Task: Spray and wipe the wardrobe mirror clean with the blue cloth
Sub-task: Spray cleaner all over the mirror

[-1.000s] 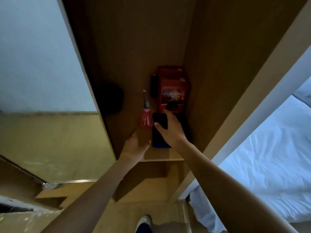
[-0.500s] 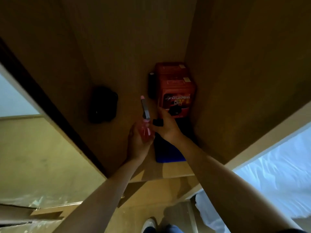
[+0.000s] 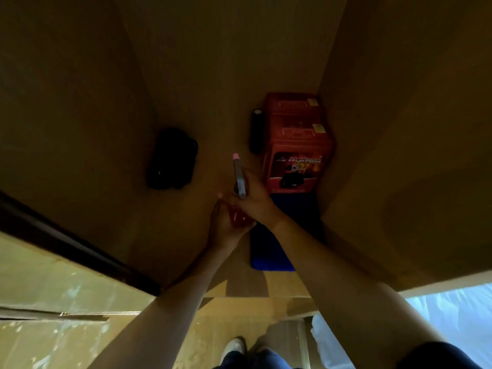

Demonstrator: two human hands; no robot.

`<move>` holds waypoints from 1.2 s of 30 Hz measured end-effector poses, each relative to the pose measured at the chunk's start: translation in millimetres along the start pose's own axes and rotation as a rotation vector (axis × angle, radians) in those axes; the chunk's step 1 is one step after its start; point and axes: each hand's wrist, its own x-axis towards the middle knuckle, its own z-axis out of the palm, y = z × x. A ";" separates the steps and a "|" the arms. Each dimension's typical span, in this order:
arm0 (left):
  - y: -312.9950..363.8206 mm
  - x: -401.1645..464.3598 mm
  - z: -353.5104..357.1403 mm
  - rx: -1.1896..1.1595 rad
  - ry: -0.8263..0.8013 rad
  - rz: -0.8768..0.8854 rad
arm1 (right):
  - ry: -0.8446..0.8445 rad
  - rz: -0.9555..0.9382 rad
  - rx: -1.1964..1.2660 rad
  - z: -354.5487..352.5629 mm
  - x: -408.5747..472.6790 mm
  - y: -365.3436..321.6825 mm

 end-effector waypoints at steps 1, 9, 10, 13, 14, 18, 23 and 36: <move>-2.4 1.7 1.3 -0.018 0.000 -0.003 | 0.014 -0.002 0.004 1.2 0.7 0.1; -12.3 4.5 5.1 -0.008 0.037 0.069 | 0.006 -0.050 -0.036 0.8 -2.3 -3.4; -13.6 4.2 4.4 0.004 0.032 0.074 | 0.002 -0.052 -0.028 0.9 -4.3 -4.0; -19.5 1.4 4.1 0.040 0.023 0.099 | -0.006 -0.073 -0.012 2.3 -12.4 -5.5; -21.5 0.2 3.9 0.034 0.016 0.103 | 0.002 -0.092 -0.009 3.1 -15.3 -6.7; -24.5 -7.8 1.9 -0.019 0.026 0.135 | 0.064 -0.137 -0.037 7.8 -25.0 -15.0; -19.3 -22.6 -0.4 -0.102 -0.066 0.159 | 0.144 -0.178 -0.073 11.1 -41.8 -28.6; 12.5 -119.4 -13.9 -0.081 -0.180 0.273 | 0.299 -0.062 -0.014 -0.9 -136.3 -59.3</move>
